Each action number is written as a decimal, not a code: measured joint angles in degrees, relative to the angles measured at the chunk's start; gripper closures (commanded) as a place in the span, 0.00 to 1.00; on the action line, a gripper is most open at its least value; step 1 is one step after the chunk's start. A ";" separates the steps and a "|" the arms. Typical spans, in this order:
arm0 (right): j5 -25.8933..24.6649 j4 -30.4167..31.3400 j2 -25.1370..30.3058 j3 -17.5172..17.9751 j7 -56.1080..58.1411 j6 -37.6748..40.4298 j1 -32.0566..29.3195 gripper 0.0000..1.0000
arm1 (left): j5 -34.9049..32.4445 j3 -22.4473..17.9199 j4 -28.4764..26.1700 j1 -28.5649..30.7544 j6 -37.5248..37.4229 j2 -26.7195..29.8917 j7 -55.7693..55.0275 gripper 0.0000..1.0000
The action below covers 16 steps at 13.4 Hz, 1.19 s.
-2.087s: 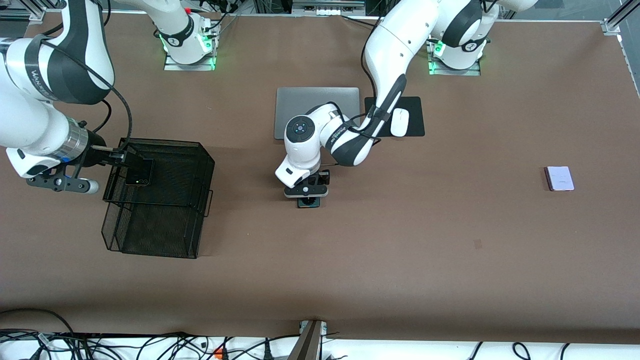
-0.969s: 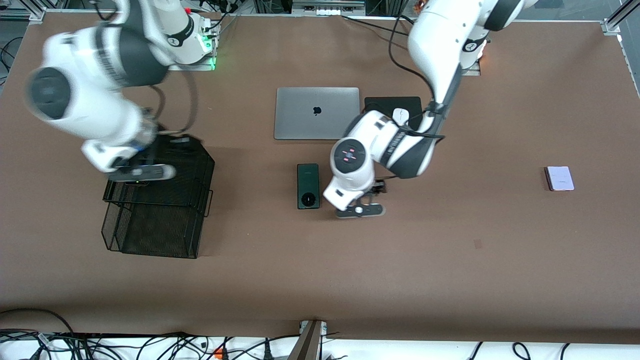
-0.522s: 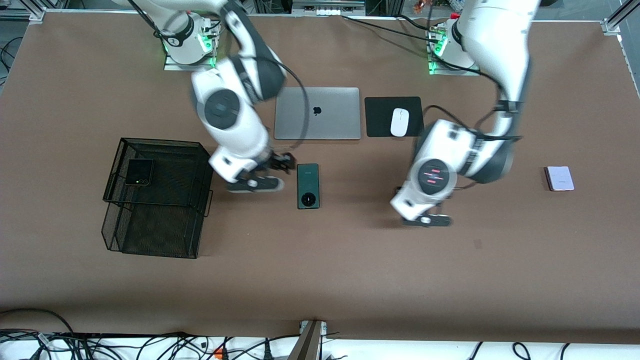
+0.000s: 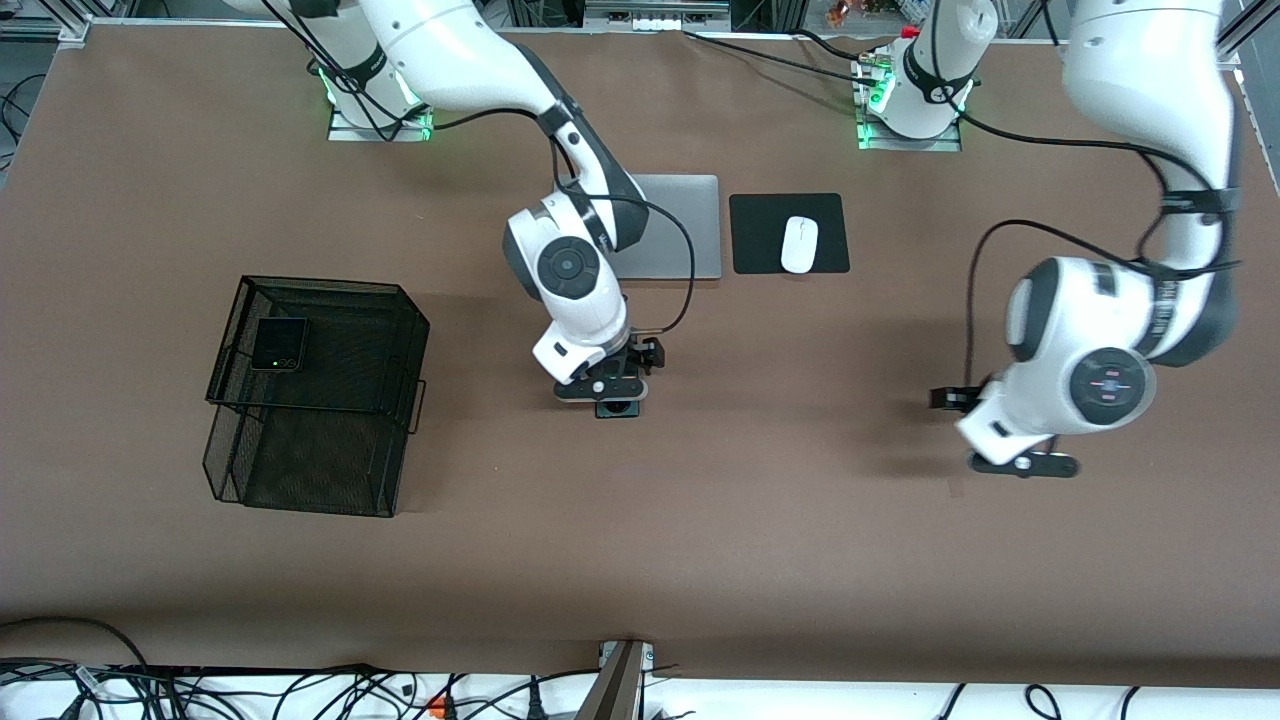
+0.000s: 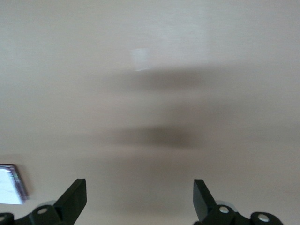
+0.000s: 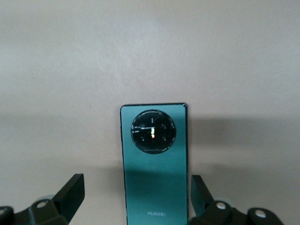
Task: Place phones with both arms
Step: 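Release the green phone with the left gripper while the right gripper reaches it, then grasp the green phone with the right gripper while the left gripper reaches the white phone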
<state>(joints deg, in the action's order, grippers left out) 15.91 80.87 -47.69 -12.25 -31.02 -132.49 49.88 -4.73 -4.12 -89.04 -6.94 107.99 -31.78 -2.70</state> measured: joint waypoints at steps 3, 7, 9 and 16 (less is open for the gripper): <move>-3.51 -0.06 -1.00 -0.01 0.04 -0.07 0.43 0.00 | -0.04 -0.10 -0.09 5.58 0.00 0.78 7.98 0.00; -5.48 -0.04 -1.75 0.00 0.04 -0.05 0.72 0.00 | -2.54 -0.19 -0.19 13.30 0.34 2.15 18.54 0.00; -5.64 -0.04 -2.36 -0.01 0.04 -0.17 0.75 0.00 | -2.96 -0.18 -0.28 17.07 2.92 2.26 22.18 0.00; -5.71 -0.04 -4.46 -0.01 0.04 -1.57 1.46 0.02 | -0.54 0.36 -10.62 29.20 18.97 2.17 27.52 0.00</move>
<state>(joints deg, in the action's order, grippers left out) 10.20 80.83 -52.16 -12.26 -30.99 -134.06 51.34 -5.27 -3.76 -99.66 22.26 126.96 -29.61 24.82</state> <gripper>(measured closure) 0.000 0.000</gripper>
